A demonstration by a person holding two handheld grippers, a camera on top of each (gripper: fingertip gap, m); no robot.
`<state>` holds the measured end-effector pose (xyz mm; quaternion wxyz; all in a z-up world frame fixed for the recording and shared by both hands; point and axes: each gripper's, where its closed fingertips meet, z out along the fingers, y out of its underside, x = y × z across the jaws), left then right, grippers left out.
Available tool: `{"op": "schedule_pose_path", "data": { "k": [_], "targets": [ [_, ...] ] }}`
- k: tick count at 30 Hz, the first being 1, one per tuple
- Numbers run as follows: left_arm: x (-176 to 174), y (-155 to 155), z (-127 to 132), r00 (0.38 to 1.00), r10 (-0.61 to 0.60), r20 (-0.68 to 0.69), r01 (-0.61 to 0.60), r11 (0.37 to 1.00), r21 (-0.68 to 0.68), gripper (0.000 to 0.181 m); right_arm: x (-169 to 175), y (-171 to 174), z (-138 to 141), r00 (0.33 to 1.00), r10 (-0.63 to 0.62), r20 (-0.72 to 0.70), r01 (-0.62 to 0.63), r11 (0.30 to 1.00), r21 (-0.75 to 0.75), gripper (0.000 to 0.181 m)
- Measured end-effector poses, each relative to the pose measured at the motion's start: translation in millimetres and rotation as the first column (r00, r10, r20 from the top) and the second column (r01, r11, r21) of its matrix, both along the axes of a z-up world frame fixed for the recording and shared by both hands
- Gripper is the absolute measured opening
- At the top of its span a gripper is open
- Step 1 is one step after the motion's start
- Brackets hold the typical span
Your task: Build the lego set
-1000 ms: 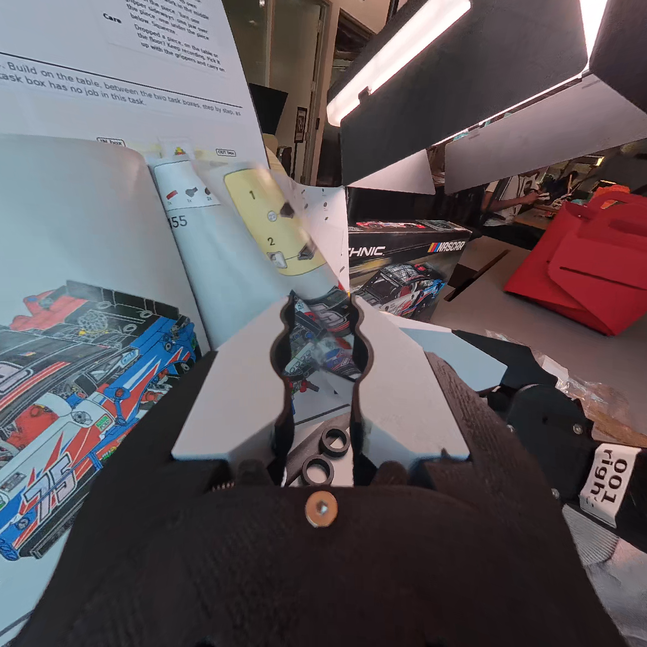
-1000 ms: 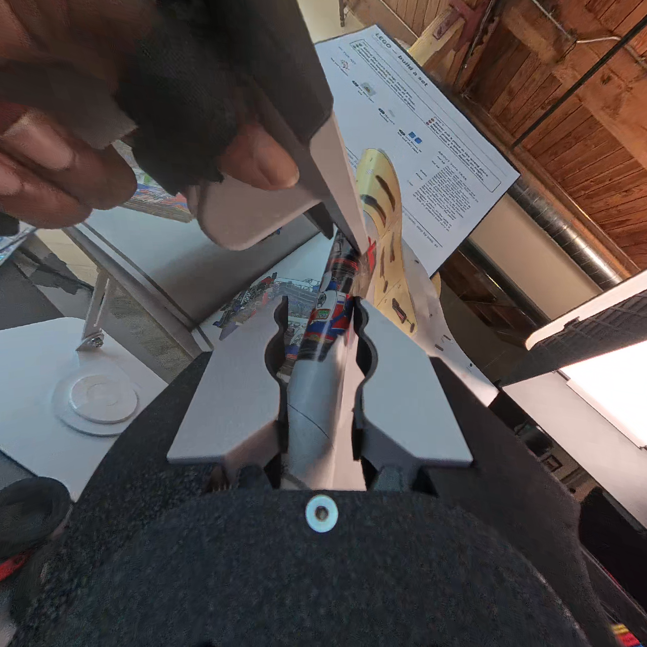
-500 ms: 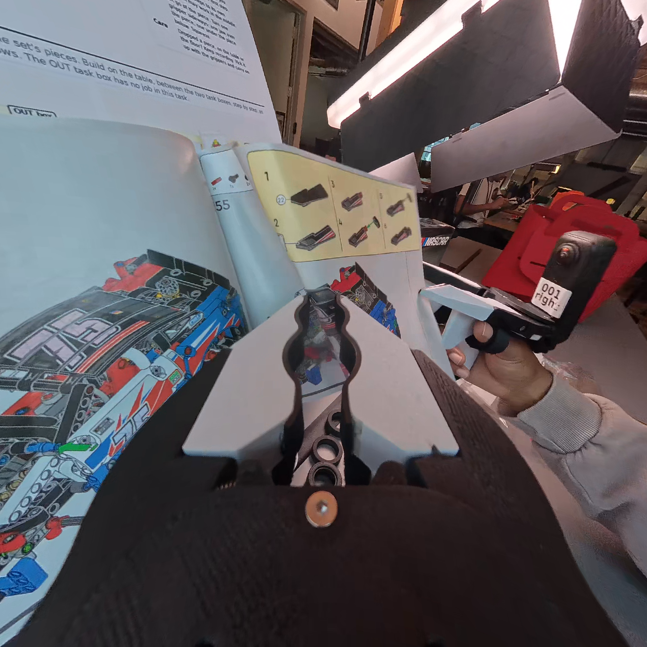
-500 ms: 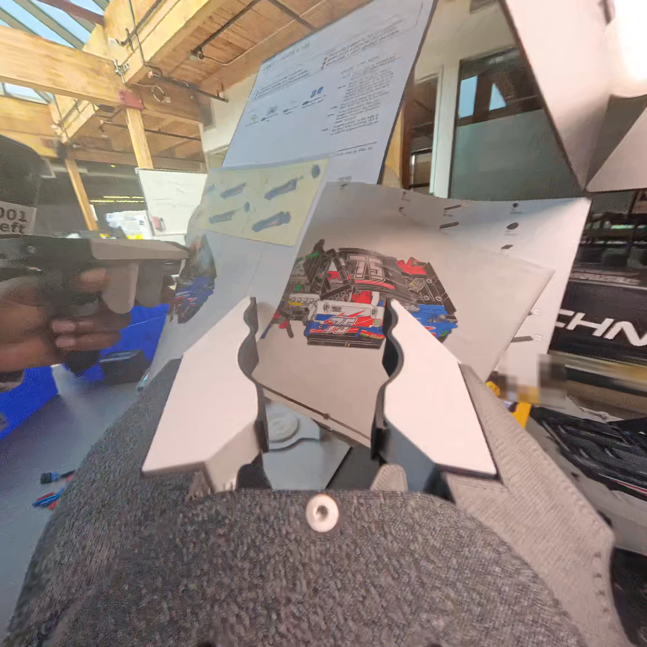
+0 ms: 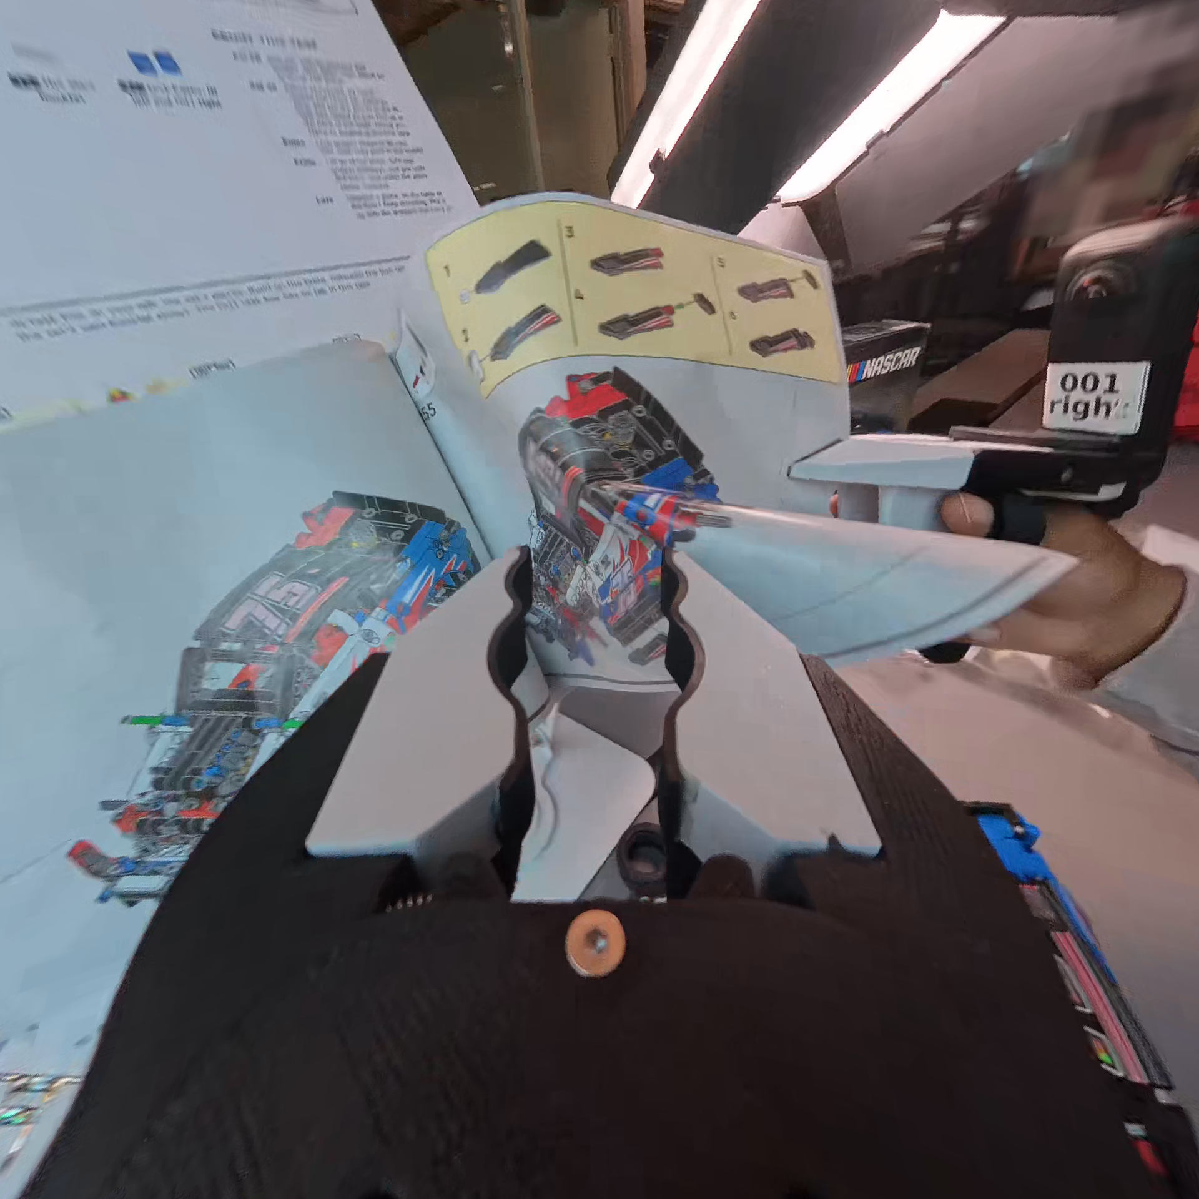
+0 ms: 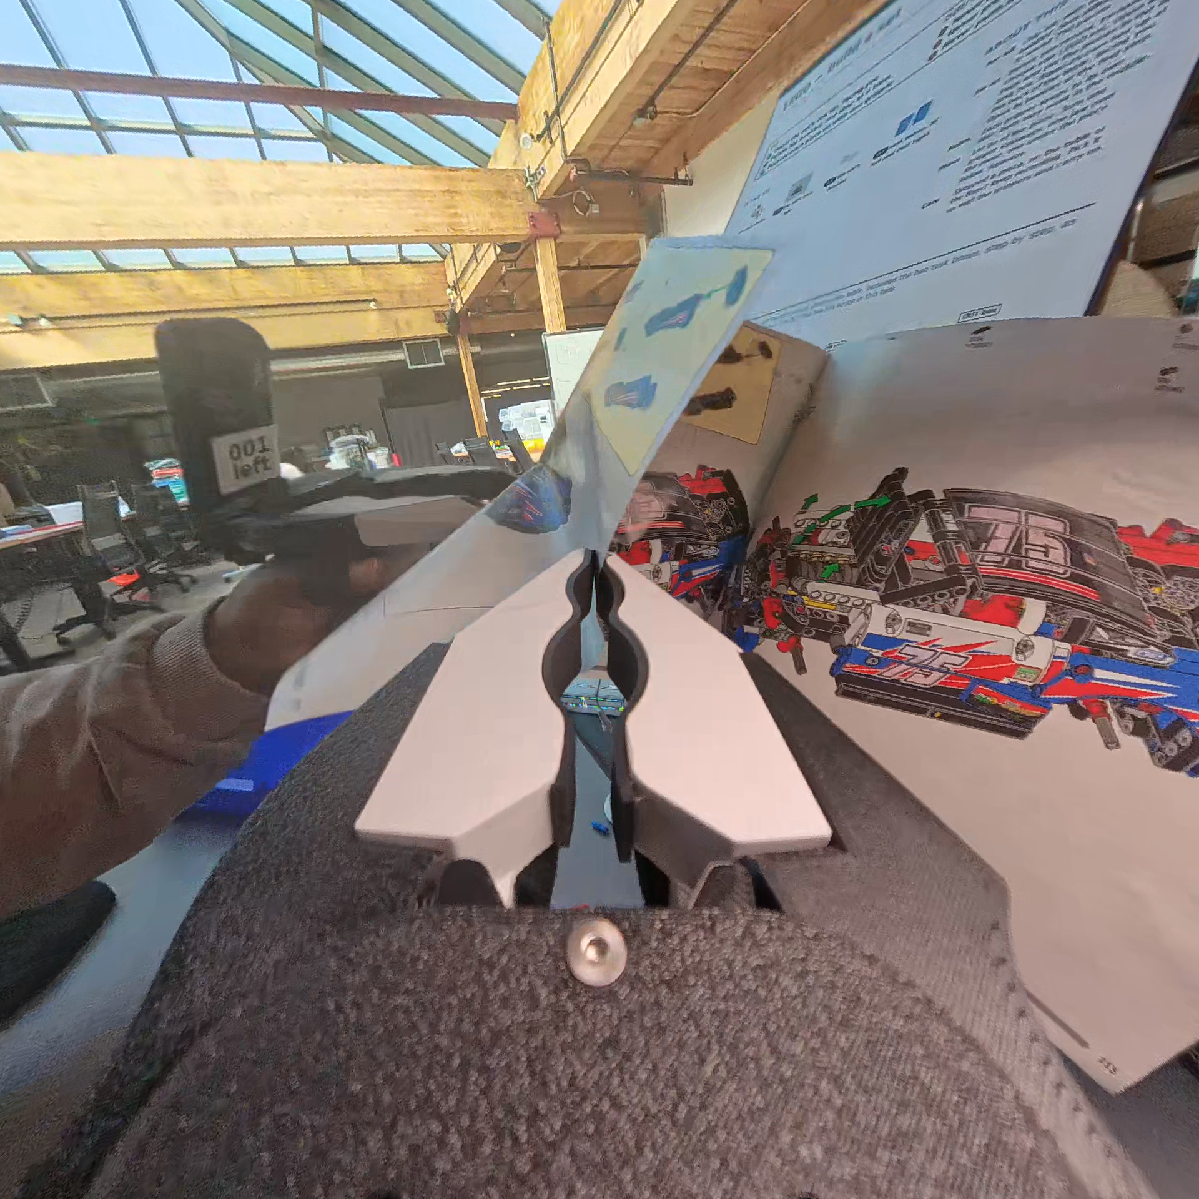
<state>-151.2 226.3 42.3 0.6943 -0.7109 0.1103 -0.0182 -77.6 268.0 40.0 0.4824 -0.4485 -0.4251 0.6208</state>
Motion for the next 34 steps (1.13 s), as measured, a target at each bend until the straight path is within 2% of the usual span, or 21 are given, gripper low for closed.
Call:
{"op": "schedule_pose_path", "data": {
  "k": [1,3,6,8,10,11,13,15,18,19,21,22,24,27,29,34],
  "targets": [
    [7,-12,4,0.996,0.014,-0.083,-0.011,0.999,0.043,0.050,-3,-1,3,1.000,-0.012,0.006,0.012,1.000,-0.010,0.000],
    [17,-34,9,0.977,0.057,-0.204,-0.035,0.993,0.113,0.055,-9,-5,10,1.000,-0.021,0.002,0.021,0.999,-0.027,0.000],
    [31,-54,0,0.946,0.035,-0.321,0.001,0.994,0.111,0.063,-17,-14,25,1.000,-0.010,-0.006,0.010,0.999,-0.044,0.000],
    [38,-55,-17,0.913,0.019,-0.407,0.009,0.998,0.067,0.068,-25,-22,36,1.000,0.018,-0.009,-0.019,0.997,-0.075,0.000],
    [35,-49,-32,0.872,0.057,-0.486,-0.041,0.998,0.044,0.074,-37,-30,48,1.000,0.030,0.002,-0.030,0.994,-0.105,0.000],
    [28,-45,-31,0.848,0.124,-0.516,-0.093,0.992,0.086,0.067,-44,-34,54,0.999,0.031,0.012,-0.029,0.993,-0.114,0.000],
    [7,-42,-18,0.816,0.290,-0.501,-0.198,0.953,0.229,0.025,-59,-46,60,0.998,0.037,0.055,-0.031,0.993,-0.113,0.000],
    [-6,-45,-7,0.852,0.342,-0.397,-0.231,0.925,0.302,0.004,-69,-58,66,0.997,0.036,0.063,-0.031,0.996,-0.081,0.004],
    [-37,-52,-4,0.940,0.323,-0.109,-0.279,0.913,0.298,0.000,-64,-58,74,1.000,0.014,-0.001,-0.014,0.999,-0.046,0.034],
    [-52,-54,-7,0.951,0.310,0.008,-0.300,0.911,0.283,0.000,-60,-52,68,1.000,-0.018,0.005,0.018,0.999,-0.040,0.035],
    [-79,-55,-17,0.942,0.246,0.227,-0.300,0.922,0.247,0.000,-64,-33,40,0.991,-0.117,0.068,0.118,0.993,-0.012,0.033],
    [-91,-55,-23,0.920,0.207,0.332,-0.293,0.928,0.232,0.000,-69,-24,18,0.980,-0.152,0.129,0.153,0.988,0.005,0.032],
    [-117,-52,-41,0.832,0.160,0.532,-0.297,0.937,0.184,0.000,-82,-4,-28,0.941,-0.217,0.259,0.221,0.975,0.016,0.029],
    [-137,-51,-59,0.660,0.013,0.751,-0.230,0.955,0.185,0.000,-84,31,-63,0.870,-0.367,0.329,0.359,0.929,0.088,0.028],
    [-148,-50,-68,0.594,-0.024,0.804,-0.215,0.959,0.187,0.000,-77,53,-71,0.802,-0.490,0.340,0.459,0.871,0.172,0.025],
    [-168,-42,-84,0.537,-0.029,0.843,-0.208,0.964,0.165,0.000,-69,89,-88,0.651,-0.671,0.355,0.547,0.739,0.394,0.022]
  ]
}}
